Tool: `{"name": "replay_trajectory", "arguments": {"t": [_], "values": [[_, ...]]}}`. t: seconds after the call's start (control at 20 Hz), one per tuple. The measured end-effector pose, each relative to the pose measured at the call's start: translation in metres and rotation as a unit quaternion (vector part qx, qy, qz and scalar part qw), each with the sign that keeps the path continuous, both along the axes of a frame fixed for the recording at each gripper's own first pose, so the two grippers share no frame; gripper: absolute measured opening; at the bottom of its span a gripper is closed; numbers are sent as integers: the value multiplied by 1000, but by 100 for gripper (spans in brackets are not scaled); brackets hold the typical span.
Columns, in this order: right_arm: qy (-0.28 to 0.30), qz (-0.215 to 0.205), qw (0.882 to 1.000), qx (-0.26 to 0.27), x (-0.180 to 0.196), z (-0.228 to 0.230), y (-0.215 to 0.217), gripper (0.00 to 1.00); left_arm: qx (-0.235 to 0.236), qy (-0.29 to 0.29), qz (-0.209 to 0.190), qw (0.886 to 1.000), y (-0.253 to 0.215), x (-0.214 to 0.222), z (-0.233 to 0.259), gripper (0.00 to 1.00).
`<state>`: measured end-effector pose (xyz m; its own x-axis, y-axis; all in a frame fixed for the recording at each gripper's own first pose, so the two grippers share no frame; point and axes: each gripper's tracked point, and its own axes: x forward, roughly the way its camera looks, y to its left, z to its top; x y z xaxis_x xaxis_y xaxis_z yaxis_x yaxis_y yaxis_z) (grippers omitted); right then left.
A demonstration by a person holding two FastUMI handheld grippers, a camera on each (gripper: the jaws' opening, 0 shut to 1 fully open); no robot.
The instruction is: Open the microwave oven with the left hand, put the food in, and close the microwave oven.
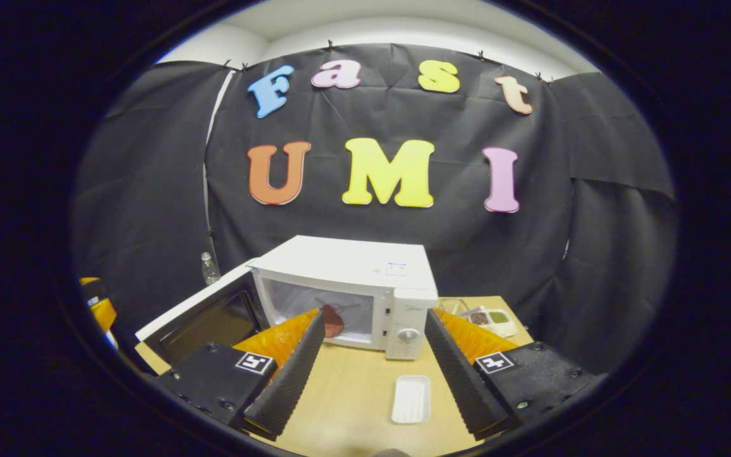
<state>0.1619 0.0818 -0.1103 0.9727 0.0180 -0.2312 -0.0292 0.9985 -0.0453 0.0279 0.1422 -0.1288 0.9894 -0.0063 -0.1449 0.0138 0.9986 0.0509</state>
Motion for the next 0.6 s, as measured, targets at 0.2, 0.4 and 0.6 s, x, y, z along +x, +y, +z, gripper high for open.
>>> {"name": "replay_trajectory", "arguments": {"t": [0.2, 0.4, 0.6], "values": [[26, -29, 999, 24, -63, 0, -40, 100, -6, -14, -11, 1000, -20, 3, 1, 90], [36, -49, 998, 18, -100, -3, -72, 100, -17, -13, -31, 999, -42, 1, 3, 84], [45, -58, 997, 33, -110, -3, -84, 92, 0, -23, -34, 999, -52, 1, 5, 36]]}}
